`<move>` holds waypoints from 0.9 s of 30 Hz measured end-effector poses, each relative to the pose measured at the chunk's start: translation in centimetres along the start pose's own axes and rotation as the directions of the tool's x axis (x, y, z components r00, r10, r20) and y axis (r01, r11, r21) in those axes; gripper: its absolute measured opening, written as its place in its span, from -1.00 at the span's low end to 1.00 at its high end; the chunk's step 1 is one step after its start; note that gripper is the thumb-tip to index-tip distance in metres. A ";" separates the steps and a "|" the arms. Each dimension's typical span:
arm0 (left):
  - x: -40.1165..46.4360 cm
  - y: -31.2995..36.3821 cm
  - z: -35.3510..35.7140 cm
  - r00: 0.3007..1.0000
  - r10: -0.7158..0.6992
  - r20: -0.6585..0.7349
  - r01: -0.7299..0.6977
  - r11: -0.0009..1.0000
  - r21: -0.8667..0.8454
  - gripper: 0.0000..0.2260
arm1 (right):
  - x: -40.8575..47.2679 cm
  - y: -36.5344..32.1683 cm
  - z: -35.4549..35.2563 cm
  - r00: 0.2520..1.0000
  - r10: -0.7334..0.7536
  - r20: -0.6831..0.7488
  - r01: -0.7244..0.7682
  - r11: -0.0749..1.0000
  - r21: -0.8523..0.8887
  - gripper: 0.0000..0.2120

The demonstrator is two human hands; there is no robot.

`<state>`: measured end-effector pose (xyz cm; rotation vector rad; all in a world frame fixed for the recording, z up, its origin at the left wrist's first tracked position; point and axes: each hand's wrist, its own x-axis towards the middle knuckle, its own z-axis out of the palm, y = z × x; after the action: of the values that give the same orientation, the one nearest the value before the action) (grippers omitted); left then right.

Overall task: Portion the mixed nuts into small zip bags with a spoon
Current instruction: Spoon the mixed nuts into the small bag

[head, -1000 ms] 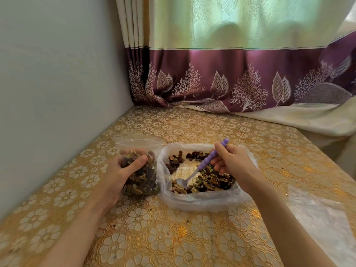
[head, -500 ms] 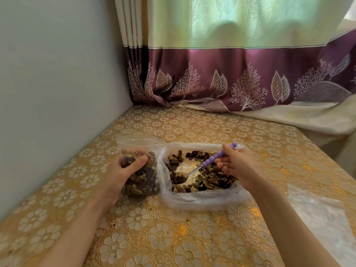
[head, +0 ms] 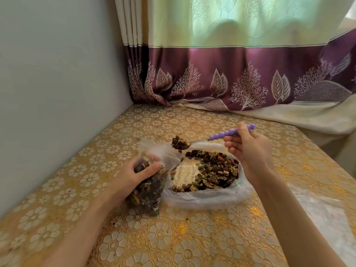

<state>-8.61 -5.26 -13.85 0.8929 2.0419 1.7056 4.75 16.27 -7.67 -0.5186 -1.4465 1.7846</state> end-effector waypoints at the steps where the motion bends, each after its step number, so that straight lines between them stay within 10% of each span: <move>1: 0.0 0.0 0.0 1.000 -0.003 0.003 0.003 1.000 -0.001 -0.80 | -0.3 -0.2 0.3 1.000 -0.017 0.014 0.017 1.000 0.006 -0.69; 13: -0.3 0.3 0.2 1.000 -0.003 -0.029 0.001 0.999 -0.048 -0.67 | -3.1 -1.1 3.1 0.924 -0.197 0.326 0.206 0.979 0.009 -0.75; 17: -0.2 0.2 0.0 0.998 0.008 -0.061 -0.013 0.996 -0.084 -0.43 | -2.8 -1.3 2.9 0.924 -0.233 0.304 0.219 0.973 0.078 -0.78; 27: 0.1 0.0 -0.3 0.953 0.035 -0.302 -0.099 0.975 -0.199 -0.77 | -0.1 -0.3 -0.2 0.995 -0.068 0.074 0.062 0.995 0.082 -0.70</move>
<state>-8.87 -5.48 -13.80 0.6775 1.9727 2.1601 5.01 16.32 -7.45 -0.3612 -1.4212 1.8199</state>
